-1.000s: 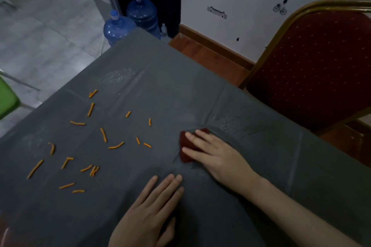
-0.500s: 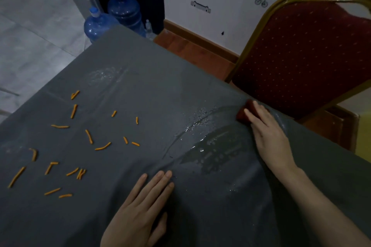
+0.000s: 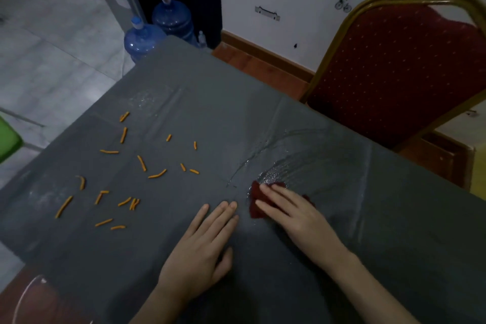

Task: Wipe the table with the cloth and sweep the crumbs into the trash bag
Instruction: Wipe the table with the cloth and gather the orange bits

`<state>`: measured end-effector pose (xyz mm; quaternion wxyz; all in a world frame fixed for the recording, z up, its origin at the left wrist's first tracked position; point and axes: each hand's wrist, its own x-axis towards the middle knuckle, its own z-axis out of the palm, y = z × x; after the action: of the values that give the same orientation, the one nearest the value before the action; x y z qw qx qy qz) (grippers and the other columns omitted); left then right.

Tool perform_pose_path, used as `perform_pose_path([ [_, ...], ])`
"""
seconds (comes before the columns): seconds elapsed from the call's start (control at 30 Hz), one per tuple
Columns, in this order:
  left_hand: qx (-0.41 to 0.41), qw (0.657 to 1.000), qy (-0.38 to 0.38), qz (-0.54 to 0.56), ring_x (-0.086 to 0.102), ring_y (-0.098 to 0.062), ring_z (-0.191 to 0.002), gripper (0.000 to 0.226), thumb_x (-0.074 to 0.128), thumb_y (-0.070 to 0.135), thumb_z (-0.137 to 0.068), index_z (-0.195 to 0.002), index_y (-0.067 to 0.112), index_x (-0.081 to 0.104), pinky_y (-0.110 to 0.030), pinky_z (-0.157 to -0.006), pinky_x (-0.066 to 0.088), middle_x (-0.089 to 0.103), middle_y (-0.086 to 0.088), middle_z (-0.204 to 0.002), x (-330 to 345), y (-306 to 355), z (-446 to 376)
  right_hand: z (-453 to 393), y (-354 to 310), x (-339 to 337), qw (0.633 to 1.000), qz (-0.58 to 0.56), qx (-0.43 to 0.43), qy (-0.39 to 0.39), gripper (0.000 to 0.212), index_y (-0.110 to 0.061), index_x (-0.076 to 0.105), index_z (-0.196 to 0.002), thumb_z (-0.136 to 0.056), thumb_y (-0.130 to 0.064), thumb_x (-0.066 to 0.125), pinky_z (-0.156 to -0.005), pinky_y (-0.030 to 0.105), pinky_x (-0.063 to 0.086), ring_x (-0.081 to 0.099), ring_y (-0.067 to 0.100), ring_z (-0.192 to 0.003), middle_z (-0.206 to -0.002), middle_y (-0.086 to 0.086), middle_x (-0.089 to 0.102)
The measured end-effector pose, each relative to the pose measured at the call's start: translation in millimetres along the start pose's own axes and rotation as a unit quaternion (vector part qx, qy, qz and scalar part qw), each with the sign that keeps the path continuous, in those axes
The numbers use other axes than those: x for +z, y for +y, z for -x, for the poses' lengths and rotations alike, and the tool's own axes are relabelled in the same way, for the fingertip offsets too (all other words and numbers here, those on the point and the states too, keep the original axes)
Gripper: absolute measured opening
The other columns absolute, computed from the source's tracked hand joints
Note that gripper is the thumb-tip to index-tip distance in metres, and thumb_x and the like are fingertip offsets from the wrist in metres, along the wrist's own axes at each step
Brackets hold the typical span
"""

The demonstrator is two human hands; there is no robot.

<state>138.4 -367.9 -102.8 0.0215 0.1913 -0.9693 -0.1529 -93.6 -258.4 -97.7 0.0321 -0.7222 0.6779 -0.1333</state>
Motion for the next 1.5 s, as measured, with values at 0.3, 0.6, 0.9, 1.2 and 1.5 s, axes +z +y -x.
perform_pose_path([
  [0.3,-0.007,1.0,0.019,-0.011,0.031,-0.019,-0.144,0.051,0.052,0.029,-0.087,-0.135,0.011,0.053,-0.046,-0.116,0.027,0.039,-0.005,-0.153,0.2,2.5,2.7,35.9,13.4,-10.1,0.931,0.03,0.353,0.087,0.051,-0.024,0.053,-0.136,-0.088,-0.009,0.064,-0.088,0.053,0.046,0.049,0.037,-0.112,-0.132,0.018,0.053],
  [0.6,-0.058,0.998,-0.024,0.031,0.023,-0.023,-0.146,0.05,0.046,0.021,-0.094,-0.143,0.01,0.044,-0.047,-0.12,0.02,0.031,-0.006,-0.156,-15.8,24.6,34.5,75.5,-86.2,16.6,0.997,0.019,0.07,0.004,0.066,-0.022,0.058,-0.13,-0.07,-0.006,0.08,-0.081,0.046,0.053,0.06,0.034,-0.102,-0.124,0.016,0.06],
  [0.9,-0.076,0.995,-0.042,-0.047,0.041,-0.024,-0.138,0.048,0.059,0.027,-0.087,-0.132,0.014,0.056,-0.051,-0.113,0.032,0.044,-0.008,-0.149,-36.1,-4.0,88.3,35.6,-35.9,-8.6,0.937,0.017,0.335,0.094,0.04,-0.005,0.06,-0.127,-0.087,-0.004,0.065,-0.089,0.052,0.047,0.053,0.041,-0.104,-0.122,0.026,0.054],
  [1.2,-0.102,0.994,0.016,-0.018,0.062,-0.023,-0.096,0.028,0.06,0.028,-0.078,-0.104,0.019,0.066,-0.031,-0.087,0.039,0.063,-0.001,-0.107,-48.8,-40.0,119.1,-10.0,-171.6,32.7,0.989,-0.061,0.134,0.025,0.052,-0.013,0.068,-0.118,-0.069,-0.006,0.082,-0.075,0.045,0.056,0.064,0.035,-0.094,-0.114,0.017,0.064],
  [1.5,-0.19,0.98,0.067,0.015,0.059,-0.02,-0.095,0.026,0.05,0.026,-0.083,-0.098,0.015,0.068,-0.031,-0.083,0.039,0.063,-0.002,-0.102,-84.6,-163.2,174.8,-39.9,-100.3,23.7,0.951,0.03,0.301,0.072,0.049,-0.01,0.063,-0.122,-0.076,-0.001,0.076,-0.075,0.048,0.047,0.055,0.04,-0.092,-0.116,0.022,0.057],
])
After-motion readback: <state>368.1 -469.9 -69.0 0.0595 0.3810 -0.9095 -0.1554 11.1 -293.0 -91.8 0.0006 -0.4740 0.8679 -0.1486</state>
